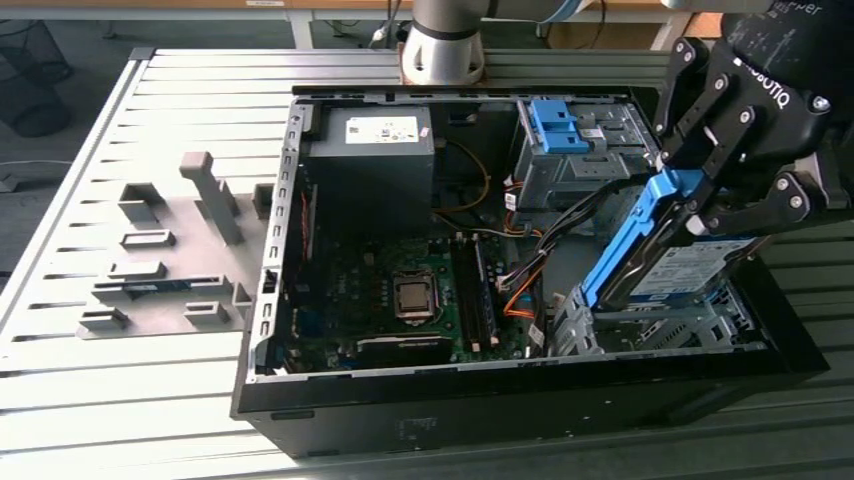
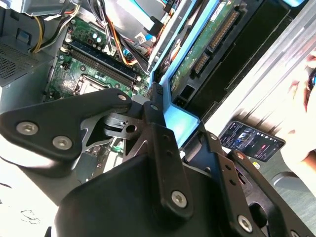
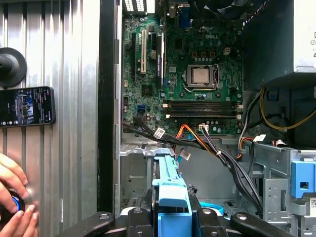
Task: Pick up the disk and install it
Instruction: 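Insert the disk into the insertion slot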
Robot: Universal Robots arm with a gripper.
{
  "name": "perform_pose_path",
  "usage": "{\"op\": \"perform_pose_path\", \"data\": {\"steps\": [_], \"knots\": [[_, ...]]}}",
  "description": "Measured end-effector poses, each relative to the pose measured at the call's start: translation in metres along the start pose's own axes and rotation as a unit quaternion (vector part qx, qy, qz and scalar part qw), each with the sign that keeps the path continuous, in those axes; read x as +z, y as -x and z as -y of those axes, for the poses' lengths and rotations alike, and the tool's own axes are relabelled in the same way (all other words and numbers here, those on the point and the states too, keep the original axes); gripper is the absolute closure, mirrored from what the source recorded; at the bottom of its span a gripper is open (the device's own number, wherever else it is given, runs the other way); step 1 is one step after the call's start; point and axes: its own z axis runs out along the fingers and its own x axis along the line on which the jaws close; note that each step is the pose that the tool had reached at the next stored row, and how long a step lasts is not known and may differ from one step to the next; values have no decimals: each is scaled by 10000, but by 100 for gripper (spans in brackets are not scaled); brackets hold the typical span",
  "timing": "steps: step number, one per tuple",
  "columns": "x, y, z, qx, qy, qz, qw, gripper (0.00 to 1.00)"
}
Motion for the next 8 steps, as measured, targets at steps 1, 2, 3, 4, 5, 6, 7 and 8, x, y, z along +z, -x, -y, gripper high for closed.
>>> {"op": "perform_pose_path", "data": {"steps": [1,2,3,4,5,6,7,8], "knots": [[1,0,0,0,0,0,10000,64],[1,0,0,0,0,0,10000,64],[2,0,0,0,0,0,10000,64],[2,0,0,0,0,-1,10000,62],[5,0,0,0,0,0,10000,62],[14,0,1,0,0,1,10000,57],[32,0,0,0,0,4,10000,57],[48,-1,1,0,0,1,10000,50]]}}
